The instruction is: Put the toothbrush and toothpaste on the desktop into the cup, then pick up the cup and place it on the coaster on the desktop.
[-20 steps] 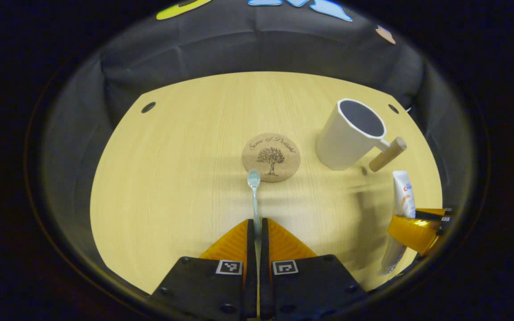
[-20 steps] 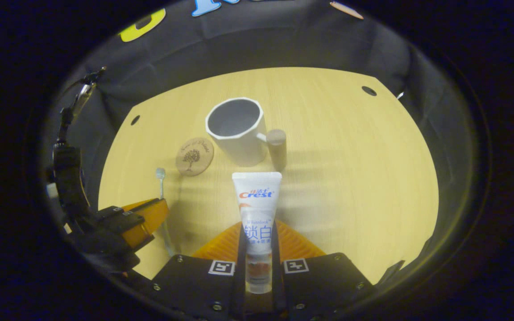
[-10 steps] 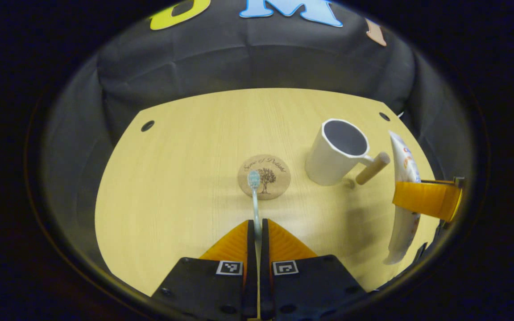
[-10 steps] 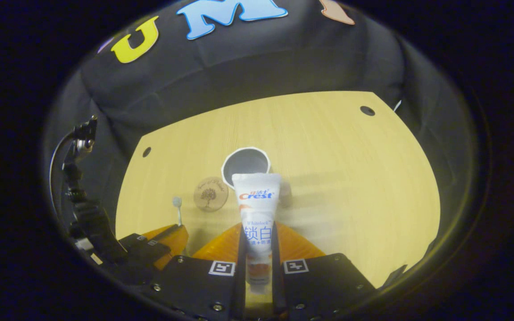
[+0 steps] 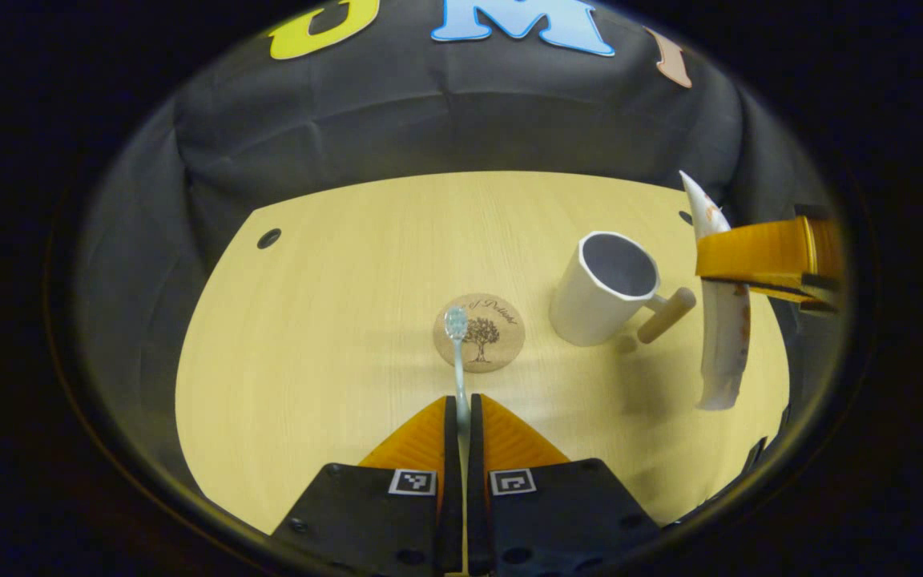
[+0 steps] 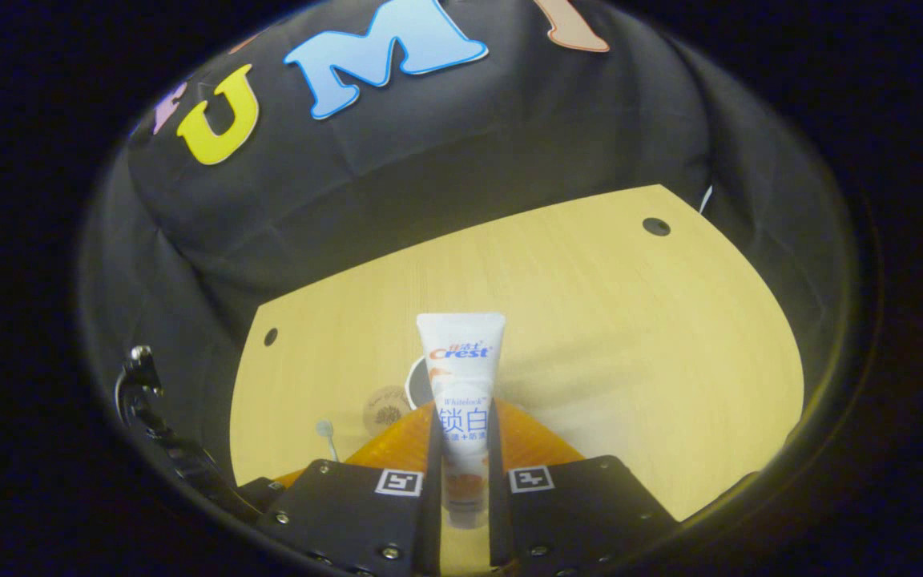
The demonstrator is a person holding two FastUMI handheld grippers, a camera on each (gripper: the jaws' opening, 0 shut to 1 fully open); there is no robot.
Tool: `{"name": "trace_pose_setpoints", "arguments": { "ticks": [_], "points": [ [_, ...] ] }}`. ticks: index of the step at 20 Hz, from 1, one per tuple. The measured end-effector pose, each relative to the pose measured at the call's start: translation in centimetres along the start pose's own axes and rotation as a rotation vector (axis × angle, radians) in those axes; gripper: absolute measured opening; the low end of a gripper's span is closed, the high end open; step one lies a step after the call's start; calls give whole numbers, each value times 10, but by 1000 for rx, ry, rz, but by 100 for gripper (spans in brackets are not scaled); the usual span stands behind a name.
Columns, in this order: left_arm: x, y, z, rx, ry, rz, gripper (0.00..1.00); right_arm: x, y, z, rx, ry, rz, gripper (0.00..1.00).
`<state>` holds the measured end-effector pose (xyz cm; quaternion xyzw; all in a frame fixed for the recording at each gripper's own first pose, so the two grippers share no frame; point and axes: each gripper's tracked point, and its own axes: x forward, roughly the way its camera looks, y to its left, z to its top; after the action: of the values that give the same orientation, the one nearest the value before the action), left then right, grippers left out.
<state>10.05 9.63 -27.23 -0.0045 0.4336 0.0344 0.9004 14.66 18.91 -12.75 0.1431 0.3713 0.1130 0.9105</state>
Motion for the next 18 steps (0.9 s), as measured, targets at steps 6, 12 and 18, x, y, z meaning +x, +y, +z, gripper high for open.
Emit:
{"name": "trace_pose_setpoints", "arguments": {
  "ticks": [6,12,18],
  "points": [
    [1,7,-1,13,8,2,10,21,-1,36,87,-93,16,24],
    [2,8,-4,26,29,6,10,44,7,61,171,-131,48,24],
    [-4,0,-17,19,51,11,11,67,17,84,211,-195,87,28]
  ]
}}
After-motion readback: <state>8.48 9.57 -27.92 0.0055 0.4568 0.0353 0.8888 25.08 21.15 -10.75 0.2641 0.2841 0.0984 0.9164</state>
